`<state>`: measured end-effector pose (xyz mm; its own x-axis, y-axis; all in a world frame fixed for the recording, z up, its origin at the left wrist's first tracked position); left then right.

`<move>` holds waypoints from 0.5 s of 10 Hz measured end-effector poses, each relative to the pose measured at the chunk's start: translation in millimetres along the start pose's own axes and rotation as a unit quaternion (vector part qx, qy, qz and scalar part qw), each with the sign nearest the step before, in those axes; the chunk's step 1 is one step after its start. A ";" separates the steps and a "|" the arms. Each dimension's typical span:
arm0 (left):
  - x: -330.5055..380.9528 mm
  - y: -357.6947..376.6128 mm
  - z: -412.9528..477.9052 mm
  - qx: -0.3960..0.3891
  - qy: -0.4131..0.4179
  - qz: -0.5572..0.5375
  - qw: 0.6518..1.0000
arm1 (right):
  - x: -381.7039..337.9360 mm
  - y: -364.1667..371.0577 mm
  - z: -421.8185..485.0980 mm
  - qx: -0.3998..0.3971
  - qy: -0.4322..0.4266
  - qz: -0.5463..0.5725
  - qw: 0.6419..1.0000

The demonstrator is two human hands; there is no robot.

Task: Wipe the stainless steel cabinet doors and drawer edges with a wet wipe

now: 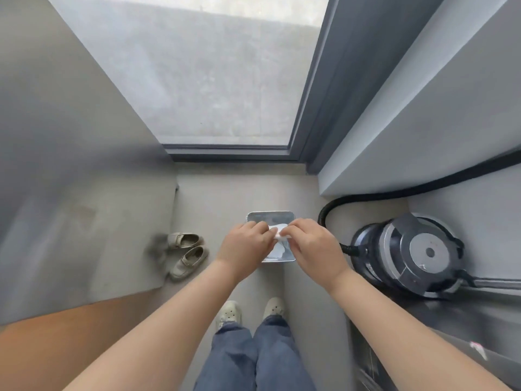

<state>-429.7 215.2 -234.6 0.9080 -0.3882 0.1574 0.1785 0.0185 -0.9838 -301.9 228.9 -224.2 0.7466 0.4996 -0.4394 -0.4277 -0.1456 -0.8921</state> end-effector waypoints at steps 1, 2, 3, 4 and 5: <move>-8.5 37.7 11.1 -0.025 -0.010 0.014 1.000 | 25.3 31.5 7.7 -0.026 0.029 0.014 0.999; -16.1 81.3 16.2 -0.047 -0.009 0.007 0.999 | 51.9 68.9 10.4 -0.050 0.070 0.039 0.996; -22.6 134.6 14.5 -0.127 -0.041 0.000 0.991 | 82.4 115.3 5.6 -0.106 0.122 0.059 0.985; -29.2 196.8 -7.3 -0.240 -0.117 -0.018 0.964 | 107.3 160.1 -14.0 -0.175 0.166 0.079 0.967; -27.6 217.4 -20.6 -0.290 -0.129 -0.017 0.948 | 117.5 181.4 -24.4 -0.195 0.188 0.077 0.960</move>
Point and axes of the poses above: each hand's wrist, its own z-axis towards the middle knuckle, its own y-axis out of the palm, x = y × z, the point moved 5 cm from there along z, towards the middle knuckle
